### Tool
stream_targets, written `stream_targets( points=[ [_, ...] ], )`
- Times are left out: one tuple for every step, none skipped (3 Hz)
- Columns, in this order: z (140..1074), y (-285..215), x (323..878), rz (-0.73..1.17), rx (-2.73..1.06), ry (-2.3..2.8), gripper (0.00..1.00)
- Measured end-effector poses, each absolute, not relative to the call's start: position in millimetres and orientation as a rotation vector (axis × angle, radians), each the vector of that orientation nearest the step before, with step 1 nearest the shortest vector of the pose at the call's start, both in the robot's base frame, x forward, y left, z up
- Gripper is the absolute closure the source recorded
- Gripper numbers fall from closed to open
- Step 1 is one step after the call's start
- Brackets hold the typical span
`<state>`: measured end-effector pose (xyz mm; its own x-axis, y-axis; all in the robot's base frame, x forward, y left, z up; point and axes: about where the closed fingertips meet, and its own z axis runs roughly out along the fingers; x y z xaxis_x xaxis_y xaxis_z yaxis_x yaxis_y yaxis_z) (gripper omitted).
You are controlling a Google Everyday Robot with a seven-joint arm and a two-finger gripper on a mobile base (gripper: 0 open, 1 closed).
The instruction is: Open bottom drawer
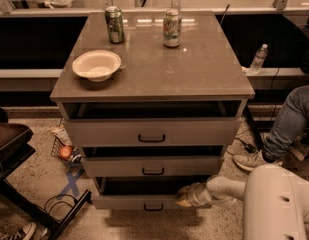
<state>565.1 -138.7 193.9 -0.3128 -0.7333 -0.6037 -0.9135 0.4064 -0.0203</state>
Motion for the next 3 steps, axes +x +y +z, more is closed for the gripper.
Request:
stream_targets(
  points=[
    [192.5, -136.2, 563.7, 0.451, -1.399, 2.135, 0.3],
    [190.8, -133.6, 562.1, 0.457, -1.401, 2.135, 0.0],
    [190.8, -133.5, 562.1, 0.457, -1.401, 2.134, 0.0]
  ],
)
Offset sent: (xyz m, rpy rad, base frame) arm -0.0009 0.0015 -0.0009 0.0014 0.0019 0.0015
